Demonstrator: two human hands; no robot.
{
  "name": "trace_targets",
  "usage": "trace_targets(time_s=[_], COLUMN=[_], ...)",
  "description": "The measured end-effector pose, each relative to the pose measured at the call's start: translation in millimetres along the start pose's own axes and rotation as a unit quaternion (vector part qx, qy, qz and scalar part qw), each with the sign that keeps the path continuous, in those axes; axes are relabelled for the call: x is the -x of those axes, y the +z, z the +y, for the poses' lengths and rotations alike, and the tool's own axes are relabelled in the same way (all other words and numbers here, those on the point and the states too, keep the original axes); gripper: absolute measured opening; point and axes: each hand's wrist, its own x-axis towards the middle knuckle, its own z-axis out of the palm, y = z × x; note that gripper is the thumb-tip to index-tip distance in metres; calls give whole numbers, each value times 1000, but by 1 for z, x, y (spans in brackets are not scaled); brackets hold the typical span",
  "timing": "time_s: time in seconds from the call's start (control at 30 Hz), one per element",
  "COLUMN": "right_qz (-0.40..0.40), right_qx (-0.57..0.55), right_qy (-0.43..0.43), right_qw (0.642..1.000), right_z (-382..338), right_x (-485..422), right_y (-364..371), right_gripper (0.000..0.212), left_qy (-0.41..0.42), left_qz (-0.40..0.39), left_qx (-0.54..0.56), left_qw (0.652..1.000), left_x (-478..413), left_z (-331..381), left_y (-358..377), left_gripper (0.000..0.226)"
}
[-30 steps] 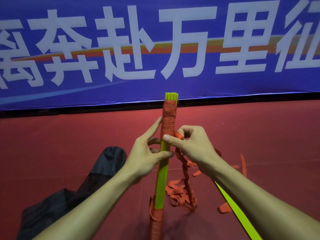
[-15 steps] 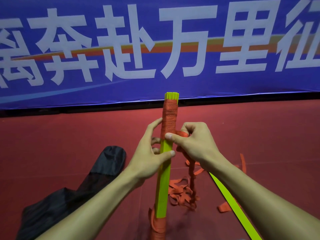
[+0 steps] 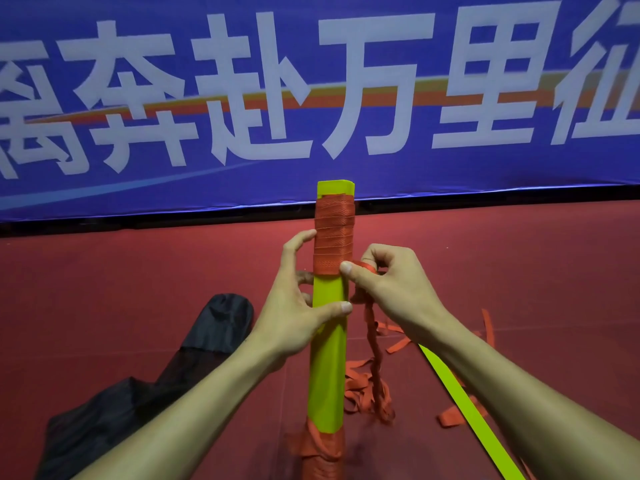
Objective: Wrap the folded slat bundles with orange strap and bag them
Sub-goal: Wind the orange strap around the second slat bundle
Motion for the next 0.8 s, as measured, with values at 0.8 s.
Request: trace_targets(time_s=[0.8], right_qz=[0], right_qx=[-15], right_qy=[5], right_qw=[1000], right_z=[-7], right_x=[2], right_y=[-2], right_gripper=[34], left_qy=[-25], left_qz=[-156], left_qx=[60], left_qw=[986], left_x=[-7], left_z=[-3], left_y=[-26], left_gripper=[108])
